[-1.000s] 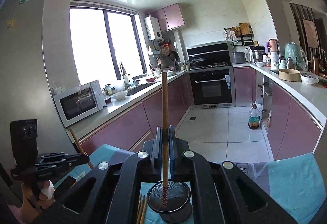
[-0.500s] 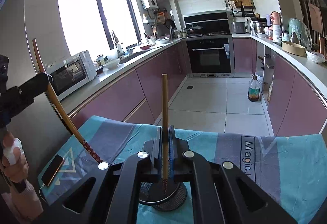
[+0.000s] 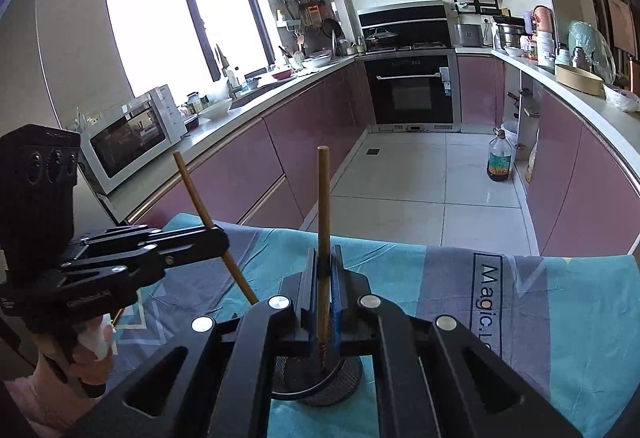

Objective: Organize utensils
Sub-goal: 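Lower the chopsticks into the mesh cup and open both tools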

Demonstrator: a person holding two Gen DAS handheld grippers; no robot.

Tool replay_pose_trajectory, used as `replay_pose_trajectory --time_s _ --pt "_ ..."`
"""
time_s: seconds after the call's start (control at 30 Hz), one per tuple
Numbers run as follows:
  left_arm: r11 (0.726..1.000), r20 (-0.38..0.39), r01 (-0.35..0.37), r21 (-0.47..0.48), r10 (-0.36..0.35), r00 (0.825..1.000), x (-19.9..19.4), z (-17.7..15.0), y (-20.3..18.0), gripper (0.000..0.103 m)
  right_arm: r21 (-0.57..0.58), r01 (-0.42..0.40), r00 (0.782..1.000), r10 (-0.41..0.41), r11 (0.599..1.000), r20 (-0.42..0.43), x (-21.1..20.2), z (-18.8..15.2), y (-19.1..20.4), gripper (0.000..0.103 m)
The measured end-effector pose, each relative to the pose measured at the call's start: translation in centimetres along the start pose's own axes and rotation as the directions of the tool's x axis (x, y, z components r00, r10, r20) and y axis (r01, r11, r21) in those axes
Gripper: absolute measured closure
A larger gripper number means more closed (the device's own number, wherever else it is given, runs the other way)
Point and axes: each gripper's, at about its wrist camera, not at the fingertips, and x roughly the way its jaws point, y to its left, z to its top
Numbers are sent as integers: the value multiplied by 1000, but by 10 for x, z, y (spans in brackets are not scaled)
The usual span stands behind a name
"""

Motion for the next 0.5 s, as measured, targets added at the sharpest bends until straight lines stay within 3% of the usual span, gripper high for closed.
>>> replay_pose_trajectory --time_s 0.27,0.33,0.5 --pt "999 -22 -33 8 33 999 18 -11 10 93 14 -27 999 28 1000 -26 -3 6 -4 98" --pt "999 -26 -45 3 46 999 25 -10 14 88 25 -28 999 29 999 -36 2 7 -5 96" --pt "997 -10 -74 -18 74 997 27 -12 22 64 28 -4 1000 4 1000 -31 11 9 -3 95"
